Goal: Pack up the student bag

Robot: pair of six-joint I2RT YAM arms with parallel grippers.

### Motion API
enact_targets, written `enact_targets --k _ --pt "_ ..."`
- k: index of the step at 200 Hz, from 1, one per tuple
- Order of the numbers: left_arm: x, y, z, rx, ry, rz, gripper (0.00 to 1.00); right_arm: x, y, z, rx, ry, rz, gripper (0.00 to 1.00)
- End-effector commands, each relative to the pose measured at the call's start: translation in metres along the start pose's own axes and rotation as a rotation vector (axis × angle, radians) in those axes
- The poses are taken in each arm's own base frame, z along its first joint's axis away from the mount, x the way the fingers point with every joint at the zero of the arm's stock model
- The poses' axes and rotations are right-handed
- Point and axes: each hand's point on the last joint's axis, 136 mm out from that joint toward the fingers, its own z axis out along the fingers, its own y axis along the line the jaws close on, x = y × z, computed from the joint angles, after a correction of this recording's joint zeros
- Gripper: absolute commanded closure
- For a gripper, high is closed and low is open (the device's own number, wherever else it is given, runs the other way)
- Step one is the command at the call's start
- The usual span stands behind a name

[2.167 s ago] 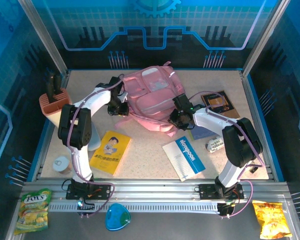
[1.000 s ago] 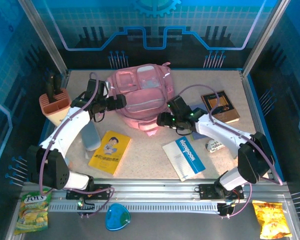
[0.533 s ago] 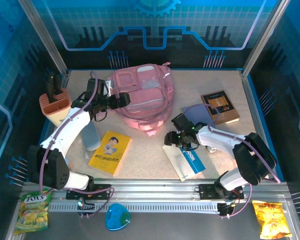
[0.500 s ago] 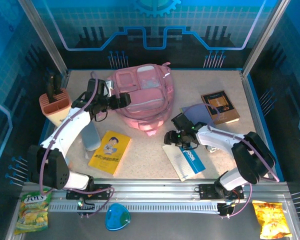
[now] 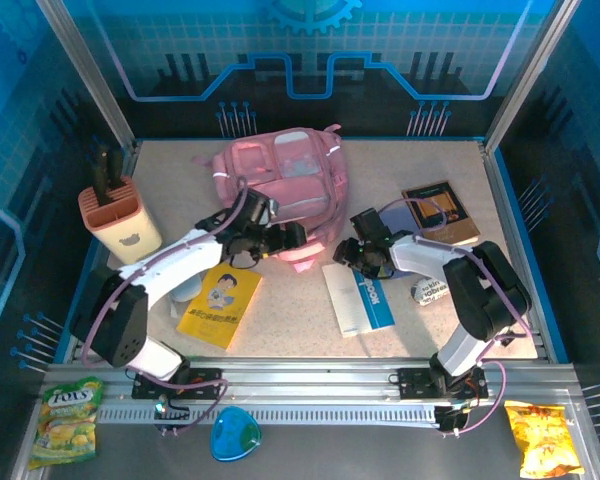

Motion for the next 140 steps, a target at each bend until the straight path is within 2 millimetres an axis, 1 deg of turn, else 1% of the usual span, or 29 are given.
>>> enact_targets --k 1,15,25,27,31,48,70,88,99,107,123,140 --pt "0.025 -0.022 0.022 0.029 0.057 -0.057 0.14 -0.011 -0.004 -0.009 0.044 -0.02 -0.022 0.44" --pt "0.04 -0.026 0.033 0.003 0.096 -0.034 0.16 -0.013 -0.001 -0.023 0.02 -0.05 -0.054 0.44" --pt "0.047 -0.027 0.041 -0.008 0.119 -0.035 0.19 -0.016 -0.001 -0.034 0.01 -0.079 -0.066 0.44" --pt "0.048 -0.027 0.042 -0.009 0.124 -0.034 0.19 -0.012 -0.008 -0.033 0.02 -0.073 -0.066 0.44" --pt "0.051 -0.028 0.045 -0.009 0.134 -0.033 0.2 -0.01 -0.013 -0.035 0.028 -0.074 -0.065 0.44" --pt "0.056 -0.03 0.053 -0.01 0.162 -0.034 0.25 -0.007 -0.029 -0.043 0.047 -0.092 -0.065 0.45" --pt "0.065 -0.04 0.065 0.008 0.213 -0.03 0.32 -0.004 -0.049 -0.048 0.073 -0.102 -0.062 0.51" --pt "0.073 -0.042 0.074 -0.019 0.256 -0.017 0.37 -0.001 -0.058 -0.049 0.085 -0.103 -0.067 0.53" --pt "0.074 -0.041 0.078 -0.032 0.265 -0.025 0.39 0.0 -0.06 -0.048 0.086 -0.095 -0.071 0.54" --pt "0.075 -0.04 0.08 -0.042 0.266 -0.035 0.42 0.002 -0.062 -0.047 0.09 -0.086 -0.072 0.54" --pt "0.079 -0.036 0.087 -0.076 0.274 -0.061 0.45 0.007 -0.069 -0.041 0.121 -0.061 -0.054 0.59" --pt "0.084 -0.035 0.093 -0.116 0.277 -0.067 0.48 0.013 -0.077 -0.037 0.16 -0.037 -0.036 0.6"
